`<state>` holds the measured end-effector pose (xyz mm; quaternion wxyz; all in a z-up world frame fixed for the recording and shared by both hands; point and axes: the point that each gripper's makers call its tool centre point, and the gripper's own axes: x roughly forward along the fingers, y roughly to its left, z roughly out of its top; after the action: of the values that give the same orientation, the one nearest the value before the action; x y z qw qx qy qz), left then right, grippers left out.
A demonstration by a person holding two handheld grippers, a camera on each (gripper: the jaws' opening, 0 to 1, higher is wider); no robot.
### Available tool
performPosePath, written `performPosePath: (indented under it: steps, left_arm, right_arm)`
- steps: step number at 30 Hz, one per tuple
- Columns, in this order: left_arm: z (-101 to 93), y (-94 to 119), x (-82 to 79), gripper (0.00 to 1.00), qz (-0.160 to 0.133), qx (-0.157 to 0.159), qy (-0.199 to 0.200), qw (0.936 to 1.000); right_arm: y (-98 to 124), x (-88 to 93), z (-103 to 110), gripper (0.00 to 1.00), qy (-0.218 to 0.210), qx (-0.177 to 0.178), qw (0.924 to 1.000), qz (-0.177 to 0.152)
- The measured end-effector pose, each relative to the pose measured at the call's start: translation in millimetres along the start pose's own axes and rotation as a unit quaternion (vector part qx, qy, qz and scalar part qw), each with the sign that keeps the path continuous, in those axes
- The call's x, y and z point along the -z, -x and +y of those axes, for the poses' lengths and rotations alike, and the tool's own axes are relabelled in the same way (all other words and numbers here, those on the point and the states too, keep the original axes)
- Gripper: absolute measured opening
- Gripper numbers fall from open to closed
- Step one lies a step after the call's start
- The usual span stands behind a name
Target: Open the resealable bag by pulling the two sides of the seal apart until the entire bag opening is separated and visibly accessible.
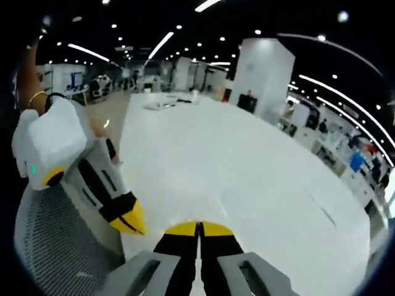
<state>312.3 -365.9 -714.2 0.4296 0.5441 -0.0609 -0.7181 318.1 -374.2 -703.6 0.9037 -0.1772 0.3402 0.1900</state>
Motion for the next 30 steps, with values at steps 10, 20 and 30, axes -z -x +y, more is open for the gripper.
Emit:
performPosePath:
  steps: [10,20,30]
  left_arm:
    - [-17.9,-2.5,5.4,0.00,-0.010,0.021,0.028,0.9993]
    - [22.2,5.8,4.9,0.00,-0.024,-0.027,0.057,0.9977]
    - [25.9,2.1,2.3,0.00,-0.046,-0.020,0.124,0.9910]
  right_arm:
    - [23.3,-22.0,-51.0,0.00,-0.073,0.050,0.9944,-0.059]
    - [41.0,-68.1,-78.4,0.00,-0.049,0.098,0.9885,-0.105]
    - [40.1,-60.1,-75.8,0.00,-0.032,0.107,0.9895,-0.091]
